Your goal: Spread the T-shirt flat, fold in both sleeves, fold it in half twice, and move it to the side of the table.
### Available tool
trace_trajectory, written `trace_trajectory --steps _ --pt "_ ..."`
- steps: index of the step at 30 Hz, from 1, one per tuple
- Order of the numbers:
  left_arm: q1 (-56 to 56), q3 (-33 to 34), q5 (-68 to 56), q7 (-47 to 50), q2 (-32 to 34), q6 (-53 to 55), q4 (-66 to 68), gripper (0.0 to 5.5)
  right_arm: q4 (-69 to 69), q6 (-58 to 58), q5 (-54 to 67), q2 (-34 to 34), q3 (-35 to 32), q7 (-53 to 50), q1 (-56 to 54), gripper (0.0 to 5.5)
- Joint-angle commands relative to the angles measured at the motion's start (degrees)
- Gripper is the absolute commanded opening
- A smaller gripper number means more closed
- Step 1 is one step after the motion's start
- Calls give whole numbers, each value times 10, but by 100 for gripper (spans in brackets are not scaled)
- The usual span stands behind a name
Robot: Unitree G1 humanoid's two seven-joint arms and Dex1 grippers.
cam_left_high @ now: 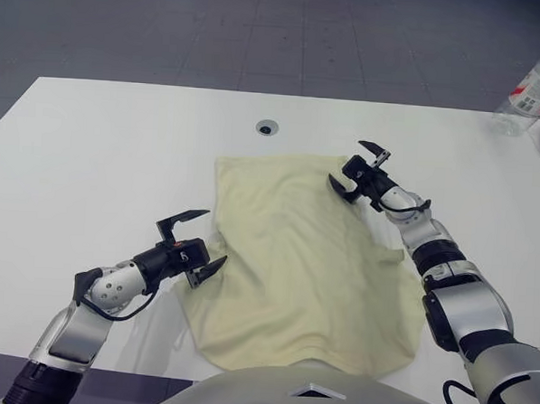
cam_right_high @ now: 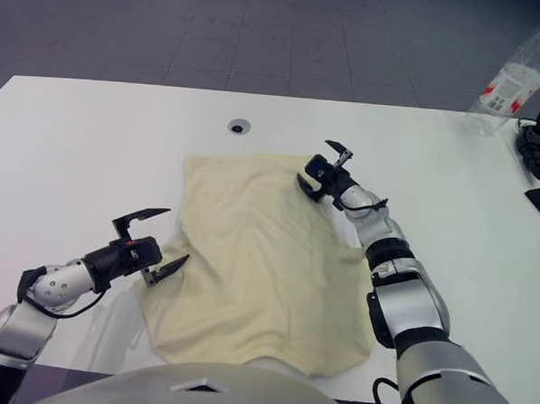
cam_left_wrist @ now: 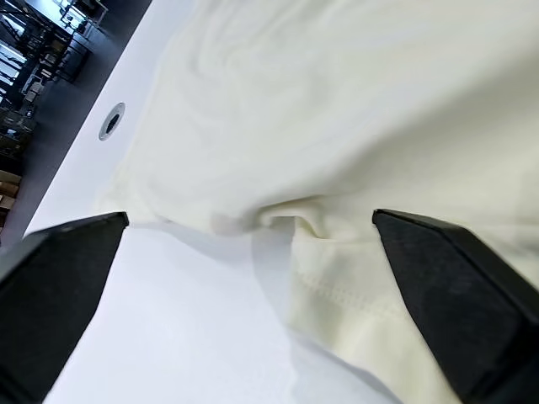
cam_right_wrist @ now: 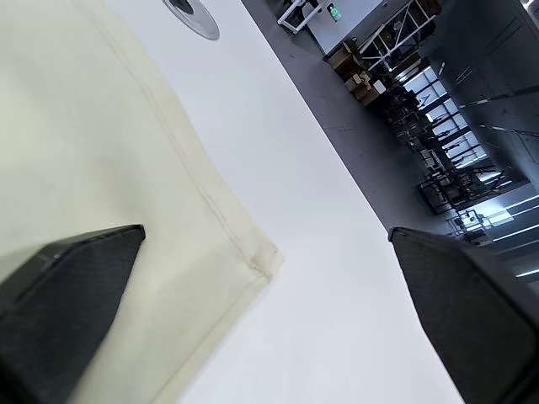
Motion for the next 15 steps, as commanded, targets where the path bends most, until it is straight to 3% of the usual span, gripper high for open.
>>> trace_trajectory --steps 1,15 --pt "5 -12 35 2 11 11 26 540 12 -14 -15 -24 8 8 14 539" --pt "-36 -6 46 41 -10 16 35 540 8 -57 -21 -72 -3 6 21 539"
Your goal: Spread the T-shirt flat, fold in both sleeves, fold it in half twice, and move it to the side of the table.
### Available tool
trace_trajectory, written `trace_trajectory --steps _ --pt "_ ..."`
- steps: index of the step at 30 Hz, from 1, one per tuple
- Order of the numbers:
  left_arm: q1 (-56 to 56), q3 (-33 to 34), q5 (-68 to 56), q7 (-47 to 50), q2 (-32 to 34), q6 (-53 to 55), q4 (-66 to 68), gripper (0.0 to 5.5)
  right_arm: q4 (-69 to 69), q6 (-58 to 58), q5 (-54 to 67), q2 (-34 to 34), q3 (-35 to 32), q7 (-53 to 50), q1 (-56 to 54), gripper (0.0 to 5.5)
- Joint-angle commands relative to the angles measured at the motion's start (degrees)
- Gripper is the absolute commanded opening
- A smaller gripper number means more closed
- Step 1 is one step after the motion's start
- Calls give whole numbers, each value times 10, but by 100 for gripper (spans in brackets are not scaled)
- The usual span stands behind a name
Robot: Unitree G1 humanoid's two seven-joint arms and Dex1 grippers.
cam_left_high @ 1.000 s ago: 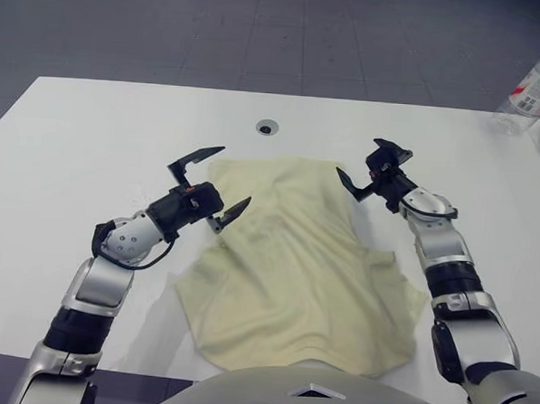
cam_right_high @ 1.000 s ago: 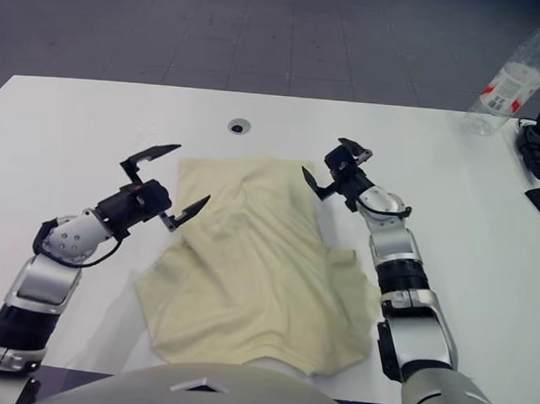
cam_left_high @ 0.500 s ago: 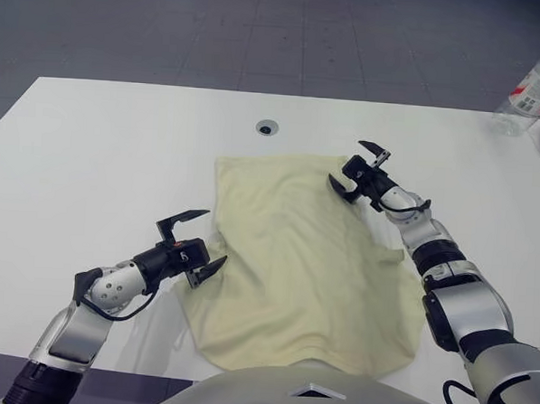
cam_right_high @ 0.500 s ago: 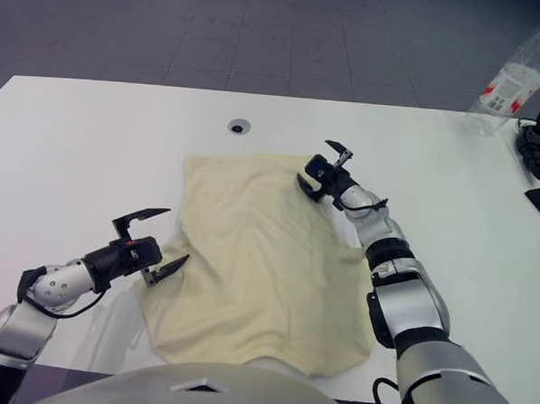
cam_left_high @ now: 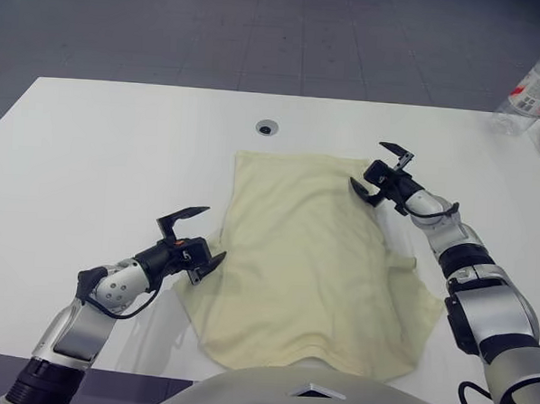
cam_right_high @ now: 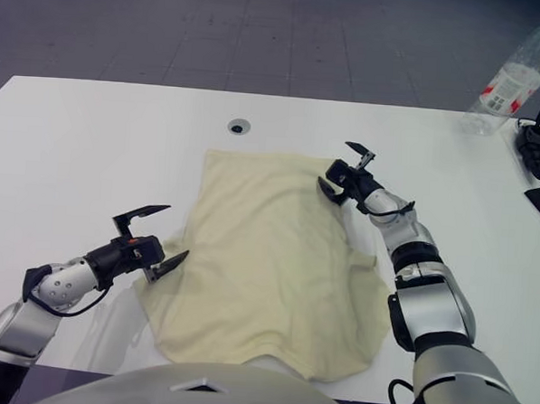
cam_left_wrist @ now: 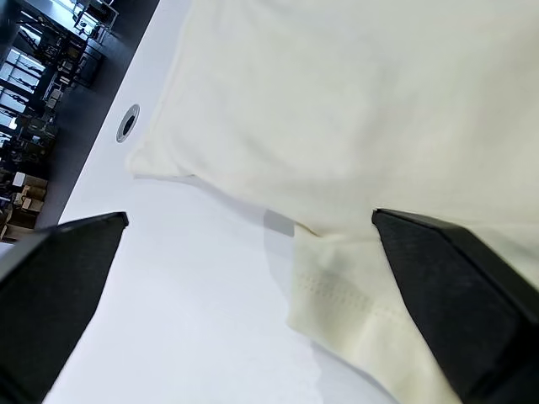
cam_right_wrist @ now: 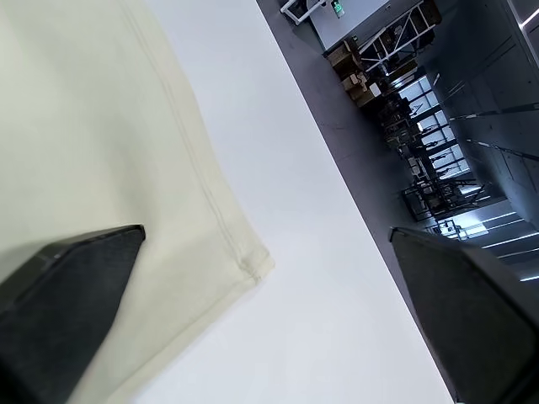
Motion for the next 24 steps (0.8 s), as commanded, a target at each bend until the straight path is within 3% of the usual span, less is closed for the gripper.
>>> trace_trajectory --steps 1,15,24 --pt "-15 -3 9 4 -7 13 11 540 4 -5 -7 -16 -1 -8 6 539" --pt "4 -13 -45 -25 -8 -3 -43 540 35 -27 -58 -1 24 -107 -21 539" --pt "1 10 -50 -10 -11 11 -66 540 82 16 -67 23 39 -74 -48 539"
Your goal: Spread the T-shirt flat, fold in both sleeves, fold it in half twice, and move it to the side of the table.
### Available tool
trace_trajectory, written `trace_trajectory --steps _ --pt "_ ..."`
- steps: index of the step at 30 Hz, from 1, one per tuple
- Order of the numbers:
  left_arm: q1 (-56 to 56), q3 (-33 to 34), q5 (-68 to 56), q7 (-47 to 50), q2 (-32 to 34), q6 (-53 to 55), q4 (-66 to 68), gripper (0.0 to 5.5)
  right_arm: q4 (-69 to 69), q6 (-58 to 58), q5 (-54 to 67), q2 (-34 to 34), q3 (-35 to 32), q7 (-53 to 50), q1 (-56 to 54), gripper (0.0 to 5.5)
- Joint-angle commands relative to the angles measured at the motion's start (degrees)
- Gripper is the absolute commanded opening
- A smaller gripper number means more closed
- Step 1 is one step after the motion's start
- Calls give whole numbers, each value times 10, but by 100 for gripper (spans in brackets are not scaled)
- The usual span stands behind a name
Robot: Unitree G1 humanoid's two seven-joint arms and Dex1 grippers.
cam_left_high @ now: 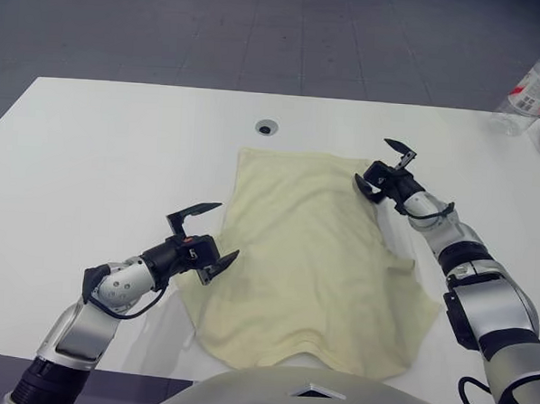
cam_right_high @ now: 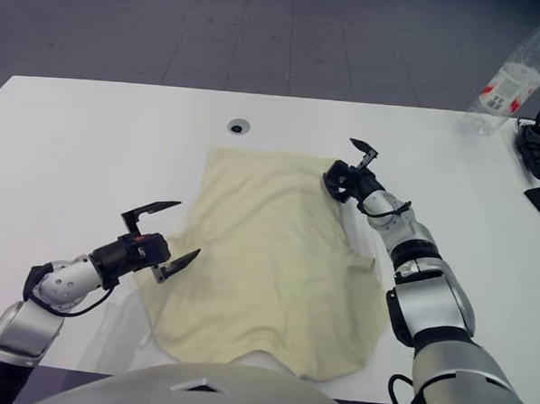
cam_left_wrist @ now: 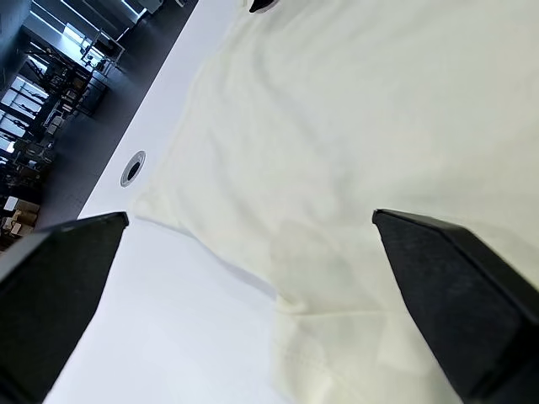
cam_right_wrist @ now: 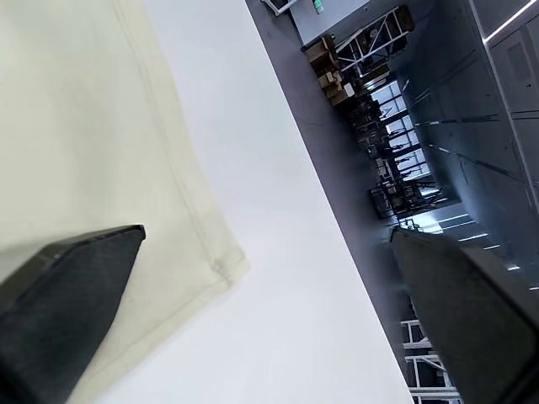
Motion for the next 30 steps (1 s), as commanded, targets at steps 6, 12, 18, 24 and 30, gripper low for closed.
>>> trace_trajectory --steps 6,12,18,24,30 --pt "-20 39 -6 25 -17 27 -23 540 35 29 -41 5 40 -2 -29 539" --pt "-34 50 -8 38 -31 33 -18 540 55 46 -89 -5 83 -36 -46 539" --pt "-41 50 -5 38 -35 32 -9 540 59 36 -97 -5 91 -89 -60 539" --pt "-42 41 9 40 -37 29 4 540 57 31 -97 8 89 -107 -74 539" --pt "-41 33 14 40 -37 27 8 540 61 30 -97 11 86 -113 -84 539"
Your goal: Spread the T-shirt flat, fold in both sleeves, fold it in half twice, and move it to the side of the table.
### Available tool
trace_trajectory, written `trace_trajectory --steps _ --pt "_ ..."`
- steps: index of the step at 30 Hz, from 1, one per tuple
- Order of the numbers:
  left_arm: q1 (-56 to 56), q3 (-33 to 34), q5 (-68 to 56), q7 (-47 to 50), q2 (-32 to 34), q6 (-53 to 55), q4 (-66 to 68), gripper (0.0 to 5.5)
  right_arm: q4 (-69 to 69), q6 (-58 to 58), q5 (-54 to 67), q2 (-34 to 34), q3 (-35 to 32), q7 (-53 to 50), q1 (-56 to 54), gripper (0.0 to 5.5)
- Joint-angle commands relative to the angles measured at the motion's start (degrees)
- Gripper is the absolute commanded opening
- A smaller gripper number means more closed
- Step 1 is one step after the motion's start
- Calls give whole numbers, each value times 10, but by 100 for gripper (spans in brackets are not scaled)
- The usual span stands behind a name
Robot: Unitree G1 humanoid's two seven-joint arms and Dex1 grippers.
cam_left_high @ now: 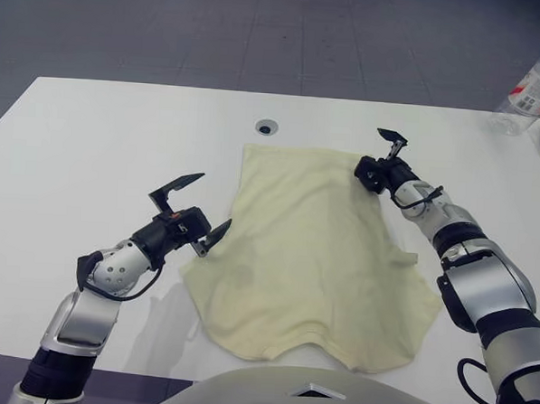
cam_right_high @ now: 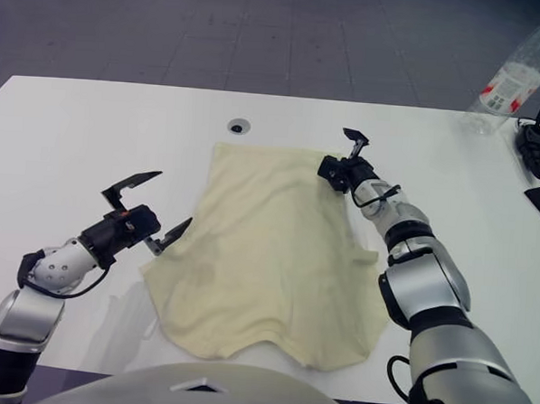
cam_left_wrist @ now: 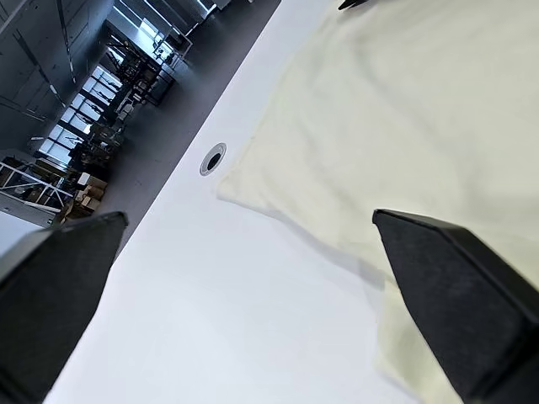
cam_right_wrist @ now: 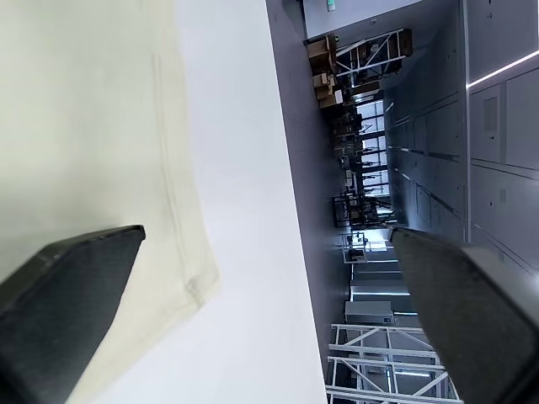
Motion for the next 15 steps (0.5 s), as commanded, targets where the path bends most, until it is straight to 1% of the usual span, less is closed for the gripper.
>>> trace_trajectory --steps 1,10,15 --pt "-3 -8 7 -2 0 -1 3 540 6 3 1 3 -1 1 -21 539" --pt "-6 -2 3 8 -5 3 -8 540 13 13 -1 8 0 0 -31 539" --pt "-5 11 -22 5 -7 -3 -33 540 3 -6 20 3 -20 -11 -31 539"
